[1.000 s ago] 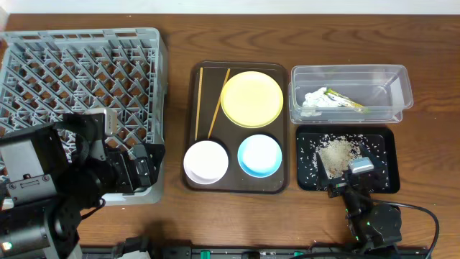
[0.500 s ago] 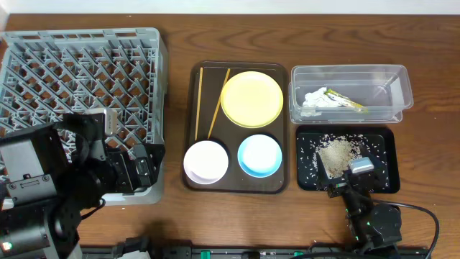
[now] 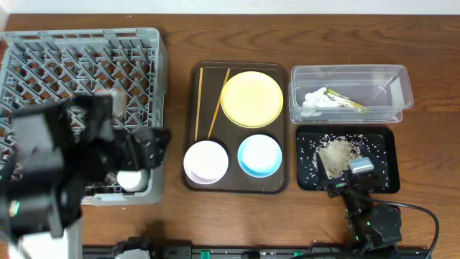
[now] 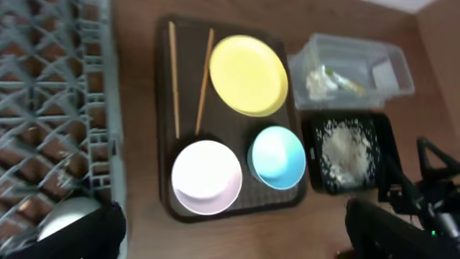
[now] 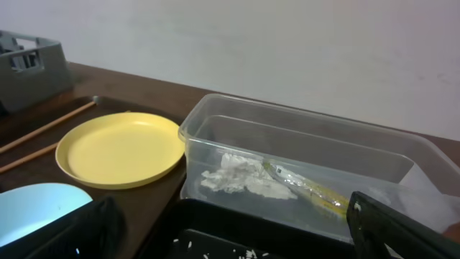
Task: Sort waste into correct bins and load items into the dishwasher
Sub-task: 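Reach the left gripper to the wooden chopsticks on the tray and grasp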
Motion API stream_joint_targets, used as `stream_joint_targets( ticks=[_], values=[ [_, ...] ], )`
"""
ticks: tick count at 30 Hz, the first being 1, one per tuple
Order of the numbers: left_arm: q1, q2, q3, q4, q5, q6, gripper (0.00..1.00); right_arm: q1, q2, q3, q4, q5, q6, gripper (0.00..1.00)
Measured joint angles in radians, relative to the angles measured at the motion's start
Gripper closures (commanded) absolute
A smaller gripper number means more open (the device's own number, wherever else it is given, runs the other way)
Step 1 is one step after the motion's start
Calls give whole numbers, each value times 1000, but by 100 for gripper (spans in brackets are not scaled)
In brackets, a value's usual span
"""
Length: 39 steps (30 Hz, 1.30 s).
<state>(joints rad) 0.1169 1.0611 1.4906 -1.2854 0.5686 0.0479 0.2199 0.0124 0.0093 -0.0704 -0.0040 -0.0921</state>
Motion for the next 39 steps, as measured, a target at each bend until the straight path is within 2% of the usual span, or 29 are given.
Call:
stream_joint_targets(
  ticks=[3,8,11,13,17,20,24,26,30,34,39],
  values=[
    [-114,108,-1,46,-85,-31,2,0,0,0,0,0,0,1],
    [-296,296,-10,122,-307,-74,2,0,0,0,0,0,0,1],
    [-353,390,-11,214,-370,-82,11,0,0,0,0,0,0,1],
    [-365,448,-11,275,-401,-87,17,0,0,0,0,0,0,1],
    [-367,589,-11,386,-471,-98,18,-1,0,0,0,0,0,1],
    [-367,701,-11,461,-495,-106,28,-2,0,0,0,0,0,1],
    [-367,837,-11,539,-497,-104,34,-2,0,0,0,0,0,1],
    [-367,885,-11,560,-493,-110,42,-2,0,0,0,0,0,1],
    [-367,954,-11,596,-489,-106,44,-2,0,0,0,0,0,1],
    [-367,1009,-11,613,-488,-110,55,-2,0,0,0,0,0,1],
    [-367,1049,-10,624,-473,-110,64,-2,0,0,0,0,0,1]
  ],
)
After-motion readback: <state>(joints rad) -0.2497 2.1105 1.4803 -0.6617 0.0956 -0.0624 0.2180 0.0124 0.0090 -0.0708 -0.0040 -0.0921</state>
